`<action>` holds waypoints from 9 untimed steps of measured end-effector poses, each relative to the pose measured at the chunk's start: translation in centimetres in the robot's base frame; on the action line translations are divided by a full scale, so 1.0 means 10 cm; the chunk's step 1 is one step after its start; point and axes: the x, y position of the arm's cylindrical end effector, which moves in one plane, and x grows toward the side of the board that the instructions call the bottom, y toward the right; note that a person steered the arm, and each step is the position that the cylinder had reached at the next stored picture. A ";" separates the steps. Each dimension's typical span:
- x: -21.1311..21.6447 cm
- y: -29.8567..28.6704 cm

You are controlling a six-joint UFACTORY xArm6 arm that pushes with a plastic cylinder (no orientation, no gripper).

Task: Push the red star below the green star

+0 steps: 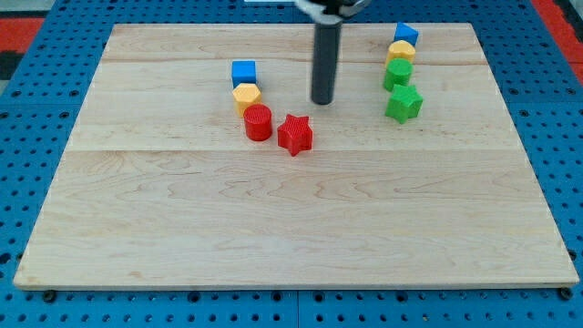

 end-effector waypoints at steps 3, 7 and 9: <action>0.50 -0.57; 0.93 0.29; 0.92 0.70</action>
